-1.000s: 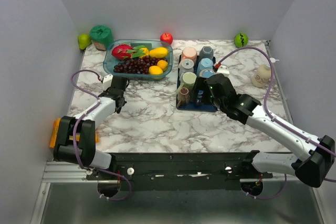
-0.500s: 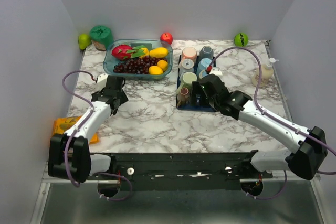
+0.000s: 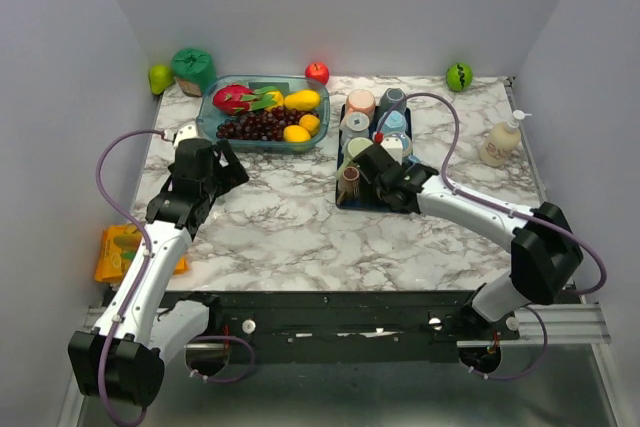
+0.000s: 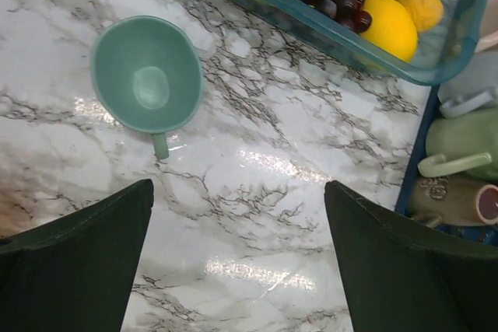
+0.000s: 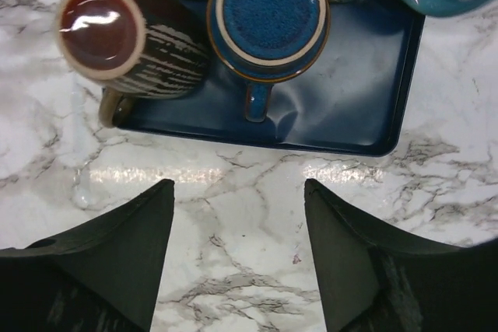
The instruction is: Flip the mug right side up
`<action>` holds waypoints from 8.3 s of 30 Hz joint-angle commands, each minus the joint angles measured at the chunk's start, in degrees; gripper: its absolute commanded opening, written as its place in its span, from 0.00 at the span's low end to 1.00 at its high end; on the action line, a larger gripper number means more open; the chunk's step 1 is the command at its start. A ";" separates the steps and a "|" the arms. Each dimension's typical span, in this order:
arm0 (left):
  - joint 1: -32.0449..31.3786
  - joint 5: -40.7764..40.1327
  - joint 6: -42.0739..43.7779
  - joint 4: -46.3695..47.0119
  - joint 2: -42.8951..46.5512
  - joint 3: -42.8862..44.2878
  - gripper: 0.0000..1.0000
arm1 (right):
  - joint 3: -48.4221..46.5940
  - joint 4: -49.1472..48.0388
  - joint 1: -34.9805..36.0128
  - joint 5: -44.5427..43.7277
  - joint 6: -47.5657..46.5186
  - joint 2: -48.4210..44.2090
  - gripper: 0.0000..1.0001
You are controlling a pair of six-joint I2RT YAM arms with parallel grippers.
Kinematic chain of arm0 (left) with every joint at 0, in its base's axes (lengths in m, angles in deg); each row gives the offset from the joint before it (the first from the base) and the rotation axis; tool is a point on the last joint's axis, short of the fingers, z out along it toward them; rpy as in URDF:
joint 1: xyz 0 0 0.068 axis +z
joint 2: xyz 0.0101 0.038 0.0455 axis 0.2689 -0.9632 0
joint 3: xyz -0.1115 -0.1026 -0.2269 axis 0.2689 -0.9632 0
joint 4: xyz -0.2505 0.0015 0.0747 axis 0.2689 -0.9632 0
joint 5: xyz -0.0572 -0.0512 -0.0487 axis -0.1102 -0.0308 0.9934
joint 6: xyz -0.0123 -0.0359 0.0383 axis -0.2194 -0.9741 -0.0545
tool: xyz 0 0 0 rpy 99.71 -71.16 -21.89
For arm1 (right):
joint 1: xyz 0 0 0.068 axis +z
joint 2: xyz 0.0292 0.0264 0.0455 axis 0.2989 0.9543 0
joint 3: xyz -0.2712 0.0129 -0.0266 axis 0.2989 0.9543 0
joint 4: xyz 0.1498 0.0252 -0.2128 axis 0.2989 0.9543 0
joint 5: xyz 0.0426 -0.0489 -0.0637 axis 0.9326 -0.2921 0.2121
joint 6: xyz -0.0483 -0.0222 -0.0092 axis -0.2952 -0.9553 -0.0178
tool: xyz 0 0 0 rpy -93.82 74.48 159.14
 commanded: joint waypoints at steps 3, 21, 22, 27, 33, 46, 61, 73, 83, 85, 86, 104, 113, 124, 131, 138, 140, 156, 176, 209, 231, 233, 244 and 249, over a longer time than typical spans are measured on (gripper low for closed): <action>0.00 10.08 2.01 3.37 0.47 1.52 0.99 | -3.57 2.56 -1.05 -7.70 5.20 6.85 0.62; 0.09 10.96 1.83 3.90 -0.59 1.70 0.99 | -4.10 -7.28 -3.69 -7.26 -0.41 13.46 0.39; 0.00 10.87 1.83 3.81 -0.50 1.79 0.99 | -4.28 -7.54 -3.78 -7.09 -0.76 13.63 0.39; 0.00 10.61 2.09 3.63 -0.59 1.96 0.99 | -5.07 -8.16 -3.86 -6.56 -2.17 14.51 0.40; 0.00 10.61 2.09 3.55 -0.85 1.88 0.99 | -4.54 -9.74 -4.30 -5.51 -3.66 15.48 0.38; 0.00 10.70 1.92 3.55 -0.50 1.79 0.99 | -3.93 -10.80 -4.57 -5.85 -5.69 14.95 0.00; 0.00 16.31 0.42 5.92 2.84 -1.20 0.99 | 0.29 -6.41 -4.57 1.96 -6.75 -3.93 0.00; -1.92 37.93 -3.35 21.55 4.94 -4.62 0.99 | -2.16 -9.91 -4.57 16.99 -3.58 -21.34 0.00; -13.88 42.87 -13.11 41.59 2.14 -0.68 0.99 | -4.98 -27.91 -4.48 33.42 4.94 -25.21 0.00; -16.43 42.51 -15.48 42.83 0.13 1.25 0.98 | -5.59 -30.65 -4.48 35.54 7.05 -25.30 0.00; -17.04 42.51 -16.44 44.66 -0.58 1.78 0.98 | -5.86 -32.75 -4.48 36.15 7.49 -25.21 0.01; -20.13 41.81 -31.48 66.11 -7.18 6.45 0.77 | -7.71 -43.40 -4.04 40.99 12.06 -25.21 0.01; -20.48 39.53 -35.00 67.09 -8.67 7.06 0.49 | -6.04 -46.65 -3.95 42.57 12.33 -25.56 0.00; -20.48 39.44 -38.07 70.86 -11.22 8.47 0.36 | -3.49 -47.45 -3.60 45.30 11.27 -25.30 0.01; -20.57 39.00 -39.30 72.19 -12.36 8.91 0.36 | -1.91 -47.62 -3.07 45.74 11.01 -25.04 0.00; -20.83 37.86 -38.96 71.67 -12.81 9.17 0.00 | -1.11 -46.49 -2.63 44.51 9.87 -24.77 0.01; -20.83 36.98 -37.47 69.73 -12.37 9.08 0.00 | -1.20 -44.82 -2.55 43.72 9.78 -24.86 0.00; -20.83 24.68 -21.65 46.98 -4.55 7.41 0.00 | 0.21 -33.74 -2.55 27.56 9.86 -27.94 0.48; -20.74 -18.99 5.17 -1.55 -9.55 8.82 0.00 | -0.32 -9.22 -2.55 11.81 6.18 -24.51 1.00; -7.21 -7.32 10.18 14.18 -32.75 3.72 0.28 | 3.37 -8.51 -2.55 14.45 4.51 -16.34 1.00; -7.21 2.77 7.98 6.54 -12.38 7.32 0.99 | -3.39 -9.04 0.52 11.48 -9.65 -1.06 0.95; -7.21 4.71 8.51 6.53 -10.62 7.76 0.99 | -4.97 -6.94 1.49 8.66 -7.29 0.44 0.94; -7.21 12.35 9.04 7.59 -3.14 6.71 0.99 | -14.47 8.79 3.69 -3.82 16.18 13.54 0.95; -7.21 13.16 9.12 7.06 -2.87 6.36 0.99 | -17.20 10.38 3.61 -5.24 21.46 18.46 0.94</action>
